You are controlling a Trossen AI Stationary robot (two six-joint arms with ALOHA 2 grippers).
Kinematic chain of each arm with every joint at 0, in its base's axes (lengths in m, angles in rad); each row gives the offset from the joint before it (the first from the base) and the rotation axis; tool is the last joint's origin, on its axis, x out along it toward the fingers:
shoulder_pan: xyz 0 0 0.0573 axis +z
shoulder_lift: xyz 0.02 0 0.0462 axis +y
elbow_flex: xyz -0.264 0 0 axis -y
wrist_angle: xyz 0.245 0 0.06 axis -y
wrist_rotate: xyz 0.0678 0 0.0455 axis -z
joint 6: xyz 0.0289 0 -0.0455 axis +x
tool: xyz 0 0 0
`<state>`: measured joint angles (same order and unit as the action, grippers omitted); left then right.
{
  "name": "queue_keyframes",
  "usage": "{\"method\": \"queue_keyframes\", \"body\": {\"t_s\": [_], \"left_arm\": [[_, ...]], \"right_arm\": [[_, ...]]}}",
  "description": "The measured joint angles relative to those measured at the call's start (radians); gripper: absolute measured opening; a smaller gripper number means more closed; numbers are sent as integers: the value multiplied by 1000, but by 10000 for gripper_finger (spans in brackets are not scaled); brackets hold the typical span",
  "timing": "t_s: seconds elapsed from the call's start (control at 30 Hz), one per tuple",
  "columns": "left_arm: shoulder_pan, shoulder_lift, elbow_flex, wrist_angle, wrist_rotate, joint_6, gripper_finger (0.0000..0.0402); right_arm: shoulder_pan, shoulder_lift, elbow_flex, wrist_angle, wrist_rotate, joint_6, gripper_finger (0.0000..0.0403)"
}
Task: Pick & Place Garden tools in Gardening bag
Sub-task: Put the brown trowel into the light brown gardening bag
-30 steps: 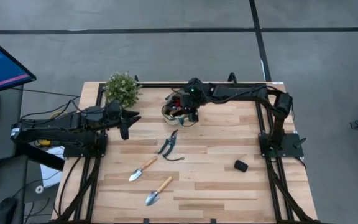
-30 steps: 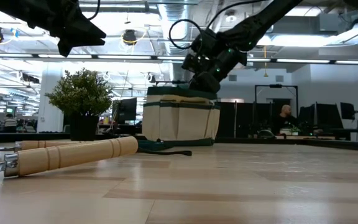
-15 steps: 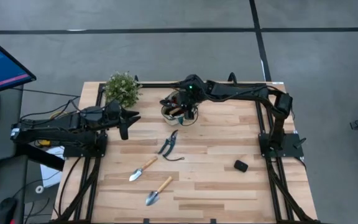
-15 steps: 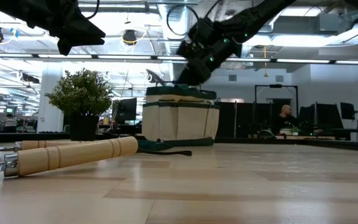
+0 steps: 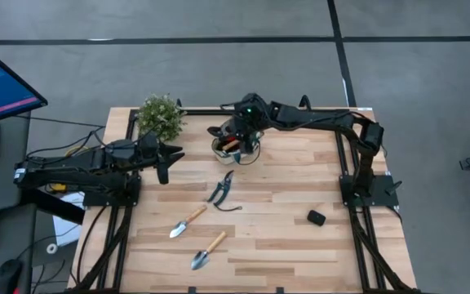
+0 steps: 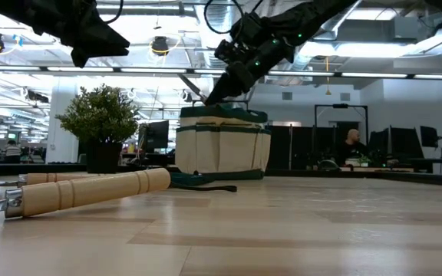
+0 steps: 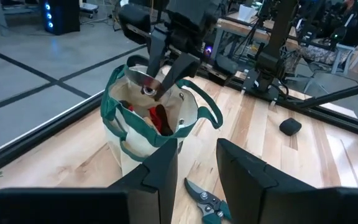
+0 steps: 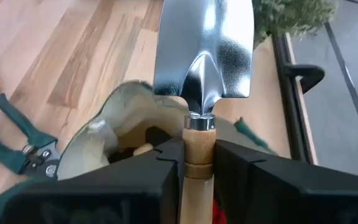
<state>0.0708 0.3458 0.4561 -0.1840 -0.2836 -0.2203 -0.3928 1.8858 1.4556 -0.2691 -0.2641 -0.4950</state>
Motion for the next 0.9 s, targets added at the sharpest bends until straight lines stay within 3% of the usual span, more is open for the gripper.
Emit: {"method": "queue_keyframes", "body": {"t_s": [0.9], "left_arm": [[0, 0, 0, -3, 0, 6, 112]], "right_arm": [[-18, 1, -23, -66, 3, -1, 52]]}}
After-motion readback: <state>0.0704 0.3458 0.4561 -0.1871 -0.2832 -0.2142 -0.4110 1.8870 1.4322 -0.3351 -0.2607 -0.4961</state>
